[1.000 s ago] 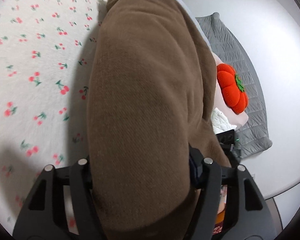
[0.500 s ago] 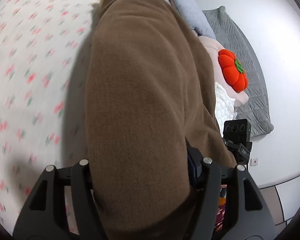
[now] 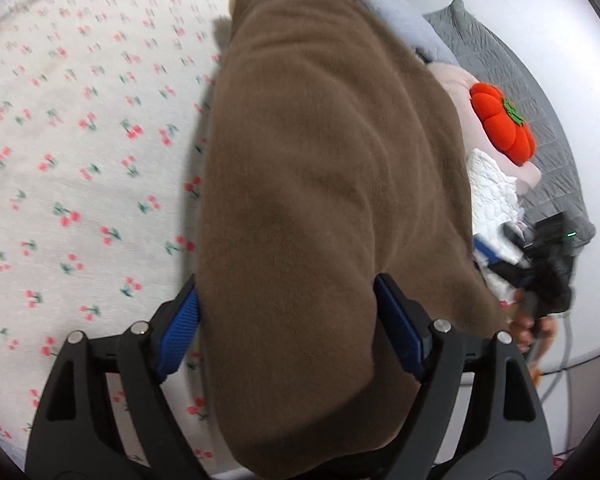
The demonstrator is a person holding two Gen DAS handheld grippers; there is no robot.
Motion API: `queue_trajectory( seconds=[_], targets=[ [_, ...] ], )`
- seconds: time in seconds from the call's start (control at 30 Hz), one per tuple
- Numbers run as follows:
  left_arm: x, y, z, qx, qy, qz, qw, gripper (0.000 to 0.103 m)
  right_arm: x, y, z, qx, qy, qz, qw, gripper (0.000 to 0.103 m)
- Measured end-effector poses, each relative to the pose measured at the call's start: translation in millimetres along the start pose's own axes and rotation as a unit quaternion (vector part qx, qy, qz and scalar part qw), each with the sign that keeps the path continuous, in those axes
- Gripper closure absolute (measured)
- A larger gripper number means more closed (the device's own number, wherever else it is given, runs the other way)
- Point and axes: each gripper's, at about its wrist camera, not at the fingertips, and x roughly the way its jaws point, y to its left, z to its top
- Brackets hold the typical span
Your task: Fold large clothes
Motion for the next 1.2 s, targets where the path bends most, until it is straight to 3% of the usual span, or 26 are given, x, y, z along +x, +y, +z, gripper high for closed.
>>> queue_trajectory(
  seconds=[0.17, 0.33, 0.37, 0.4, 0.47, 0.5, 0.6, 0.7, 0.77, 0.87, 0.93, 1.0, 1.07, 1.2],
  targets=[
    [-25, -15, -1, 0.047, -0.083, 0.069, 0.9931, 0.016, 26, 21, 18, -0.064, 0.0, 0.019, 0.998, 0.022],
    [-24, -16, 11, 0.086, -0.111, 0.058, 0.9885, 0.016, 101, 26, 46, -0.043, 0.039, 0.004, 0.998, 0.022],
    [-20, -17, 16, 0.089, -0.113, 0.053, 0.9881, 0.016, 109, 30, 48, -0.037, 0.036, -0.006, 0.999, 0.029],
    [-17, -18, 20, 0.095, -0.116, 0.045, 0.9877, 0.016, 110, 34, 48, -0.036, 0.03, -0.013, 0.999, 0.055],
    [-17, -22, 25, 0.104, -0.123, 0.033, 0.9864, 0.016, 111, 34, 52, -0.018, 0.021, 0.013, 1.0, 0.075],
    [-20, -26, 27, 0.11, -0.129, 0.024, 0.9853, 0.016, 103, 37, 54, -0.009, 0.008, 0.03, 0.999, 0.082],
    [-24, -49, 30, 0.14, -0.142, -0.023, 0.9797, 0.016, 62, 45, 51, -0.023, -0.051, 0.054, 0.997, 0.086],
    [-10, -69, 24, 0.17, -0.126, -0.049, 0.9762, 0.016, 39, 15, 50, -0.008, -0.079, 0.043, 0.996, 0.086],
    [7, -78, 18, 0.189, -0.114, -0.051, 0.974, 0.016, 51, -33, 48, 0.051, -0.055, 0.035, 0.997, 0.086],
    [35, -89, 8, 0.215, -0.094, -0.027, 0.9717, 0.016, 82, -68, 34, 0.071, -0.023, 0.012, 0.997, 0.083],
    [47, -94, 0, 0.242, -0.093, 0.004, 0.9657, 0.016, 84, -70, 29, 0.068, -0.028, 0.02, 0.997, 0.081],
    [50, -98, -7, 0.267, -0.098, 0.036, 0.958, 0.016, 74, -62, 30, 0.064, -0.031, 0.027, 0.997, 0.067],
    [45, -99, -7, 0.27, -0.102, 0.041, 0.9564, 0.016, 64, -55, 36, 0.047, -0.031, 0.013, 0.998, 0.058],
    [39, -95, -8, 0.262, -0.109, 0.042, 0.9579, 0.016, 27, -32, 10, 0.001, -0.016, 0.034, 0.999, 0.054]
  ],
)
